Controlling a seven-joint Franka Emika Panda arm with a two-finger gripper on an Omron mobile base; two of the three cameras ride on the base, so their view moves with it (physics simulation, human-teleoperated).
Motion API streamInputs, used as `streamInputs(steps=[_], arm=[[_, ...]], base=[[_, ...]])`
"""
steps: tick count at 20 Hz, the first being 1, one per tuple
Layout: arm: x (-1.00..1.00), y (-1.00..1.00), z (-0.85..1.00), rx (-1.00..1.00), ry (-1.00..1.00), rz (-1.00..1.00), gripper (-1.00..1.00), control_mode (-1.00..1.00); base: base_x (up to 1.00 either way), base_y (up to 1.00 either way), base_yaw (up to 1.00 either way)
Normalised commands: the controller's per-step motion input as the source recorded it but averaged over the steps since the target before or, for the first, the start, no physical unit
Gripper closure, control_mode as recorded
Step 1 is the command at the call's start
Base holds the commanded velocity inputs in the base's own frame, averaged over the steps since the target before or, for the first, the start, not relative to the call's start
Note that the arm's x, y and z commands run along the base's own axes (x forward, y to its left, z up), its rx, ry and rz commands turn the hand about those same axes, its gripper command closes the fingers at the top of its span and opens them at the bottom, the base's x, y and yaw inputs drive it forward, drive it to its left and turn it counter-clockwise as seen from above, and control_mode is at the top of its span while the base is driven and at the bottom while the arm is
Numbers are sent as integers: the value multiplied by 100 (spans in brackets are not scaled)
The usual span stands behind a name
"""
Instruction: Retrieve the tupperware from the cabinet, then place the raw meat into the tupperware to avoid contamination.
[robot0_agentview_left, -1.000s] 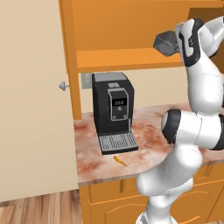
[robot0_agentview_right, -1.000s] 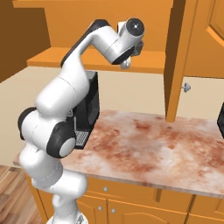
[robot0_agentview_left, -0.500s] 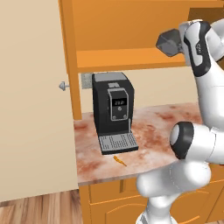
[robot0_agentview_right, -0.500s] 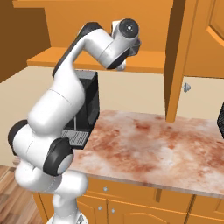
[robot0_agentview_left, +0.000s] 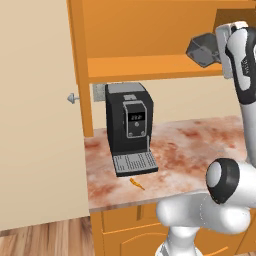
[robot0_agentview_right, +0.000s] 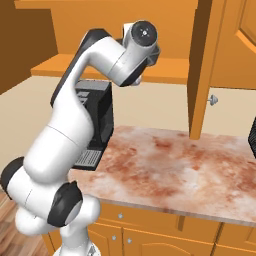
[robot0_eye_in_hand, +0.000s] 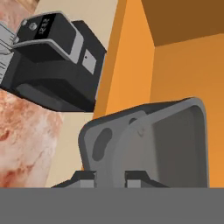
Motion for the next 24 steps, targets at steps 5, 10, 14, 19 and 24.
streamInputs(steps=[5, 10, 14, 19, 24], arm=[[-64, 0, 0, 0, 0, 0, 100, -100], [-70, 0, 0, 0, 0, 0, 100, -100], [-74, 1, -5, 0, 2, 0, 100, -100], [-68, 10, -19, 0, 7, 0, 100, -100], [-47, 13, -43, -2, 10, 0, 100, -100]], base=[[0, 0, 0], [0, 0, 0], [0, 0, 0], [0, 0, 0], [0, 0, 0]])
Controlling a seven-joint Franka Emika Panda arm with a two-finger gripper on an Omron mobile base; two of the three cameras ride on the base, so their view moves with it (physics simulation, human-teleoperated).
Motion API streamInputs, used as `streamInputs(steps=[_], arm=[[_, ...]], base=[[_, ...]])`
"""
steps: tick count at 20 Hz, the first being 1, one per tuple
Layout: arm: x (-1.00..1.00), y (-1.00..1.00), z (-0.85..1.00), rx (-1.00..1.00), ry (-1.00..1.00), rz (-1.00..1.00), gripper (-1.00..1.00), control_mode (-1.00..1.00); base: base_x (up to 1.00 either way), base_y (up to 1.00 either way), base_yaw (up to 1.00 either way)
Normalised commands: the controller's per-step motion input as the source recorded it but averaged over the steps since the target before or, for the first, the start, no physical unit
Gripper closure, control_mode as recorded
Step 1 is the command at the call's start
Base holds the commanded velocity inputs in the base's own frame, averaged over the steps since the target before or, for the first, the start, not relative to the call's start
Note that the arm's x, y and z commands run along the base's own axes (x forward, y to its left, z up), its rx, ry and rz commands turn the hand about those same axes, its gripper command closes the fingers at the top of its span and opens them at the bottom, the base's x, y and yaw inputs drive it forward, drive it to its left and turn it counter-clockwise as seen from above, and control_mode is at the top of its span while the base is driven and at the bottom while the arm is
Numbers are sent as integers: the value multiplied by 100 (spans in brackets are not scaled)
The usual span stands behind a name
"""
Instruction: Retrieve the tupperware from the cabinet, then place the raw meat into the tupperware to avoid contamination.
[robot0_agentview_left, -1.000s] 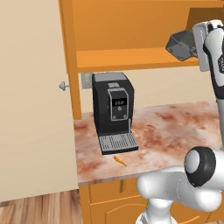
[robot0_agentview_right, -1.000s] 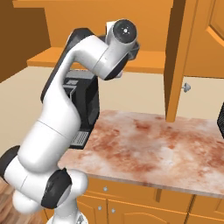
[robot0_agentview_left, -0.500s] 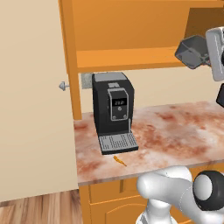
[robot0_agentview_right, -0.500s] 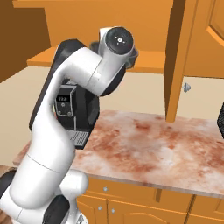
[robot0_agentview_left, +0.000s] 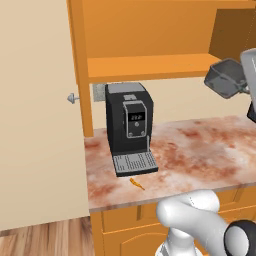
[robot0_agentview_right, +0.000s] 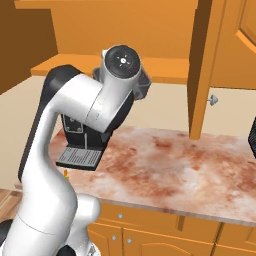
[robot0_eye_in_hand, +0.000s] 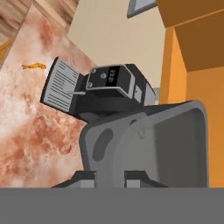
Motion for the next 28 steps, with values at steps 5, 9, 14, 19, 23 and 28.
streamInputs(steps=[5, 9, 14, 19, 23, 28], arm=[[-31, 0, -47, 0, 6, 0, 100, -100], [-13, 2, -34, 0, 2, 0, 100, -100], [-5, 11, -44, 0, 11, 0, 100, -100], [0, 10, -52, 0, 17, 0, 100, -100], [0, 6, -53, 0, 14, 0, 100, -100], [5, 2, -58, 0, 7, 0, 100, -100]], base=[[0, 0, 0], [0, 0, 0], [0, 0, 0], [0, 0, 0], [0, 0, 0], [0, 0, 0]])
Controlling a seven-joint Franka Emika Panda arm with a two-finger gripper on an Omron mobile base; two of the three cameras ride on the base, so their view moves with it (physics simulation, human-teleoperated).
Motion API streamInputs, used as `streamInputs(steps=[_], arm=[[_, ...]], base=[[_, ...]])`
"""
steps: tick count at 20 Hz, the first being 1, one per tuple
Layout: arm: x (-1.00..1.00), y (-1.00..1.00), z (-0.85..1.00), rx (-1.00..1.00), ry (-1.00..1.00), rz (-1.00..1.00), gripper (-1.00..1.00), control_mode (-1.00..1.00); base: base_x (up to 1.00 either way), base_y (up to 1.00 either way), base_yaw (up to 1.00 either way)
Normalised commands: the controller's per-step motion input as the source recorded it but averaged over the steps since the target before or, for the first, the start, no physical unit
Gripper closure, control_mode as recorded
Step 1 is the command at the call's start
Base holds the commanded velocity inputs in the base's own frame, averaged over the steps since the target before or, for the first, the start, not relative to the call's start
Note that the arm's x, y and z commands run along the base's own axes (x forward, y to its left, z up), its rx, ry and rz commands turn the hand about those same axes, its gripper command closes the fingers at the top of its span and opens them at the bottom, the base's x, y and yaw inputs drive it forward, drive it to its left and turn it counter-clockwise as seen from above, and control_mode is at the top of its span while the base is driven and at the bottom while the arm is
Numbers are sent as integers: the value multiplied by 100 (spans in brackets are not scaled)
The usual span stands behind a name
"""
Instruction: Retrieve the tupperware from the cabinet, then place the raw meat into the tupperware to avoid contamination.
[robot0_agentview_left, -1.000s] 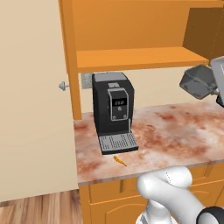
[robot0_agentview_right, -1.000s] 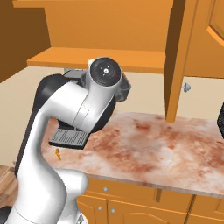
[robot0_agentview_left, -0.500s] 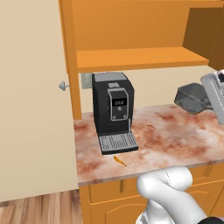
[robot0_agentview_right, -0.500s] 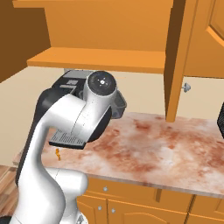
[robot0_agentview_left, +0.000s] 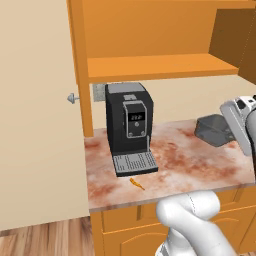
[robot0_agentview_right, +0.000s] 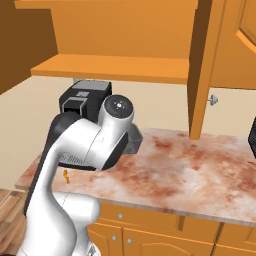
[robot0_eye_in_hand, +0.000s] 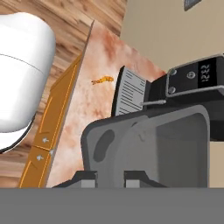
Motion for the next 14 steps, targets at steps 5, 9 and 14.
streamInputs(steps=[5, 9, 14], arm=[[11, 0, -63, -1, 6, 0, 100, -100], [21, 0, -49, 0, 7, 0, 100, -100], [23, 1, -36, 0, 5, 0, 100, -100]], base=[[0, 0, 0], [0, 0, 0], [0, 0, 0]])
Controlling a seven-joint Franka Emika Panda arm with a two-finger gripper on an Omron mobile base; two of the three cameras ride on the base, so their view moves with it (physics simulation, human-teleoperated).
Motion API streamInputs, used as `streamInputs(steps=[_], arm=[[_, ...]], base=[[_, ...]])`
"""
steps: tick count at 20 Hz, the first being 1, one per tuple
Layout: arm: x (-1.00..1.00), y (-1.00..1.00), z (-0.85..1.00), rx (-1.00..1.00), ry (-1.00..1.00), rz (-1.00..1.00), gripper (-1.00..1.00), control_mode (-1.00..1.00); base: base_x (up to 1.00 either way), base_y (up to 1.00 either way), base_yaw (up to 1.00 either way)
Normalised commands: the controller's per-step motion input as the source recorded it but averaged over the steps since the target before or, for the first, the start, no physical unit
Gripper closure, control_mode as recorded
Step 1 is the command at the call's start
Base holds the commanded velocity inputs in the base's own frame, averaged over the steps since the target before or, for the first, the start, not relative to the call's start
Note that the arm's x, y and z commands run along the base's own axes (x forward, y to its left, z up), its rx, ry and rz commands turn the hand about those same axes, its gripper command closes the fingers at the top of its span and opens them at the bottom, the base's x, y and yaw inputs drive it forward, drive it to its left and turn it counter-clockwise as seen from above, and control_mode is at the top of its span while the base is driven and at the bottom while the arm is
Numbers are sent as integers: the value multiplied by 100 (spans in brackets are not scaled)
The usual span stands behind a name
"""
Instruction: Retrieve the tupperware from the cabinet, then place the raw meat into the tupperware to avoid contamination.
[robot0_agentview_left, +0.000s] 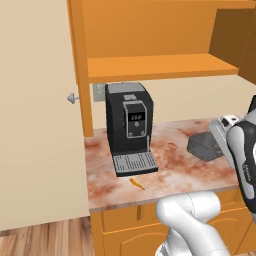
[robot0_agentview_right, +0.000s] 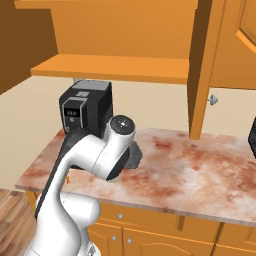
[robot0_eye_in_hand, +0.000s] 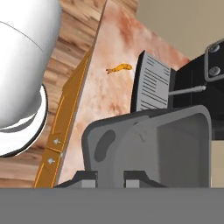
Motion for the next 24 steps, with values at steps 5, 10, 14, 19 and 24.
streamInputs(steps=[5, 10, 14, 19, 24], arm=[[22, 0, -37, 0, 1, 0, 100, -100], [21, 0, -37, -1, 0, 0, 100, -100], [25, 0, -39, 0, 3, 0, 100, -100], [25, 0, -31, 0, 1, 0, 100, -100], [19, 0, -29, -2, 0, 0, 100, -100]], base=[[0, 0, 0], [0, 0, 0], [0, 0, 0], [0, 0, 0], [0, 0, 0]])
